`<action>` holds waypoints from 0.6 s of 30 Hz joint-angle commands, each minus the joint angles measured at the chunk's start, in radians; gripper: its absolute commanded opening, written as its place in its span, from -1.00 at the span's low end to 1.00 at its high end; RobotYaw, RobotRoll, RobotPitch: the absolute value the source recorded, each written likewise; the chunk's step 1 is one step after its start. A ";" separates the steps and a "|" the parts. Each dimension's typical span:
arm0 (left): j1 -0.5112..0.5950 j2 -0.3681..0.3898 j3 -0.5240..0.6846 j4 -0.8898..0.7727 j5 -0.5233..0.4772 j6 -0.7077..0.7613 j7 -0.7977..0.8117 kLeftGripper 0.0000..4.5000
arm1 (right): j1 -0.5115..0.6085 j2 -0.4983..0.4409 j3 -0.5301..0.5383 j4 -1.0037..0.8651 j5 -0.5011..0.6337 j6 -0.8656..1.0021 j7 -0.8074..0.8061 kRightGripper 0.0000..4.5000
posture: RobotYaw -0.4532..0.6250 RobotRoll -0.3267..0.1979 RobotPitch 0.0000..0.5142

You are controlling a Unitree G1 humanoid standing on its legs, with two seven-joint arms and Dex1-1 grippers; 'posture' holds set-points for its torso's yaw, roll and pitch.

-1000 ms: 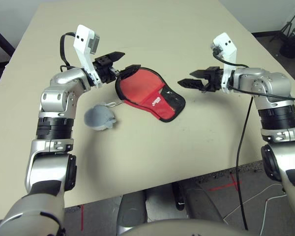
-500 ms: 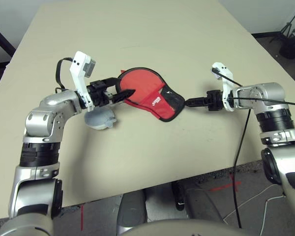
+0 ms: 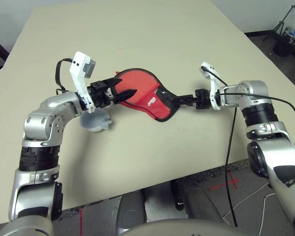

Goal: Store the ping-pong paddle in its case and zip it.

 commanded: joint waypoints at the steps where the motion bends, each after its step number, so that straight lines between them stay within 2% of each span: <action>1: -0.001 -0.007 -0.009 -0.011 -0.001 0.006 0.006 1.00 | 0.001 0.067 0.052 0.057 -0.011 0.011 -0.001 0.99 | -0.02 0.25 -0.35; 4: -0.003 -0.013 -0.011 -0.012 -0.001 0.005 0.011 1.00 | -0.017 0.095 0.048 0.085 -0.020 0.002 -0.003 0.99 | -0.01 0.25 -0.35; 7: 0.000 -0.016 -0.010 -0.018 -0.003 0.006 0.015 1.00 | -0.034 0.113 0.027 0.112 -0.024 -0.007 -0.019 0.76 | 0.00 0.25 -0.36; 13: 0.018 -0.021 -0.001 -0.034 -0.007 0.008 0.032 1.00 | -0.024 0.119 -0.040 0.091 -0.017 0.030 -0.097 -0.09 | 0.02 0.25 -0.33; 18: 0.033 -0.031 -0.002 -0.052 -0.015 0.012 0.051 1.00 | 0.043 0.152 -0.190 -0.084 0.015 0.196 -0.259 -0.76 | 0.02 0.25 -0.29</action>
